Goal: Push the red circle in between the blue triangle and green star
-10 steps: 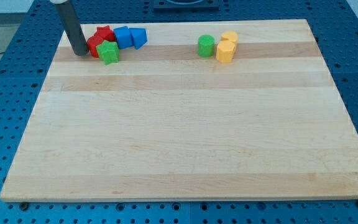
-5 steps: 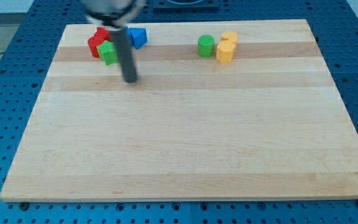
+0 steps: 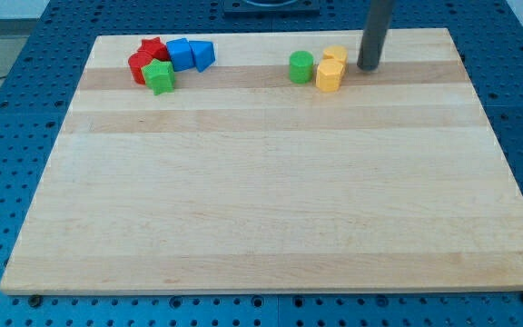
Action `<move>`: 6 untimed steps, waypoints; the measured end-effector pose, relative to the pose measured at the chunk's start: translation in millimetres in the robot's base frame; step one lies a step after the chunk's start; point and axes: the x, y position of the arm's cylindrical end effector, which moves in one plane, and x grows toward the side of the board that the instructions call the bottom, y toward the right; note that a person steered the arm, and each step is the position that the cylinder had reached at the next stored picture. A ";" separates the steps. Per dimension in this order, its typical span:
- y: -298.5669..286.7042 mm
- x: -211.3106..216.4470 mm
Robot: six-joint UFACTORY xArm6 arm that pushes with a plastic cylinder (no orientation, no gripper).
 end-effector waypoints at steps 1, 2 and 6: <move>-31.3 -20.1; -52.1 2.8; -149.0 143.0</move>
